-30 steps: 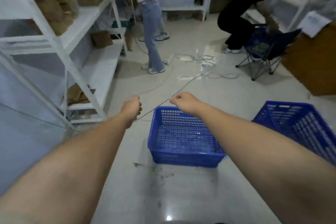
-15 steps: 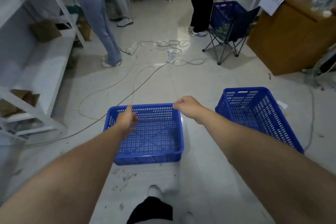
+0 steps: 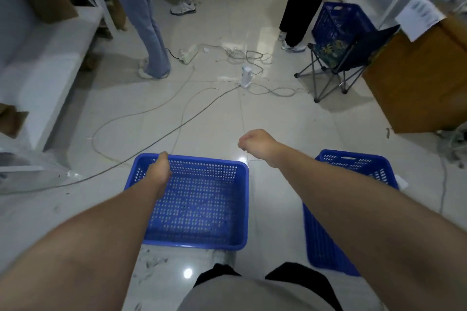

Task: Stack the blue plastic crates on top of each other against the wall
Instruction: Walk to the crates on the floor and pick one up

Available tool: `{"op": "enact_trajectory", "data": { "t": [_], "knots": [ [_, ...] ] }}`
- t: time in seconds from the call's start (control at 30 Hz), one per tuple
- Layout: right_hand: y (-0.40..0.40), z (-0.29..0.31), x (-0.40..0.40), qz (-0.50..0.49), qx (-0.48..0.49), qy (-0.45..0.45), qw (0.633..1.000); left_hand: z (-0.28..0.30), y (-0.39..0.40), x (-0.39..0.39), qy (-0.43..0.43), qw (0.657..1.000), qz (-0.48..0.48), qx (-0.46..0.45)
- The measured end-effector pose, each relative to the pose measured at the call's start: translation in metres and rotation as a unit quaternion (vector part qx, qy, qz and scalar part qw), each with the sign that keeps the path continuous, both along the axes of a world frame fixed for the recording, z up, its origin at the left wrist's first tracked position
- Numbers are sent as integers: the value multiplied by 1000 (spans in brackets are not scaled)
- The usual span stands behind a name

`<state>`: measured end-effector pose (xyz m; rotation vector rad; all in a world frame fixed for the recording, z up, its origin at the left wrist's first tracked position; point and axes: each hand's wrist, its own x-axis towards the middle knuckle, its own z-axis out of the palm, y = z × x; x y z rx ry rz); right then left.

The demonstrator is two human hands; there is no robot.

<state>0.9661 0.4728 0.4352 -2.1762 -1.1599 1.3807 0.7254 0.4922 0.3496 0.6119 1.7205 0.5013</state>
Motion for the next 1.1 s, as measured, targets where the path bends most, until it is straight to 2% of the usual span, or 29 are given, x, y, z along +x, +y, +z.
{"op": "enact_trajectory", "data": {
  "t": [0.17, 0.3, 0.47, 0.6, 0.7, 0.77, 0.87, 0.9, 1.0, 1.1],
  "knots": [
    [71, -30, -18, 70, -32, 10, 997, -7, 34, -15, -41, 994, 105, -7],
    [125, -76, -39, 160, -21, -3, 987, -30, 36, -33, -34, 979, 196, -37],
    [193, -159, -70, 348, -86, -57, 932, -98, 12, -42, -27, 934, 345, -85],
    [216, -255, -77, 421, -126, -68, 896, -162, -31, -15, -21, 924, 341, -175],
    [216, -339, -74, 500, -172, -90, 844, -225, -60, 13, -17, 905, 360, -224],
    [215, -391, -74, 470, -200, -98, 854, -267, -71, 21, -4, 893, 381, -238],
    [212, -469, -73, 323, -172, -110, 924, -338, -82, 19, 47, 877, 407, -252],
    [214, -491, -73, 294, -148, -122, 936, -360, -85, 17, 72, 871, 414, -255],
    [218, -542, -76, 297, -80, -158, 938, -422, -91, 6, 164, 858, 413, -257],
    [223, -572, -73, 337, -17, -212, 917, -464, -98, -4, 207, 862, 386, -254]
  ]
}}
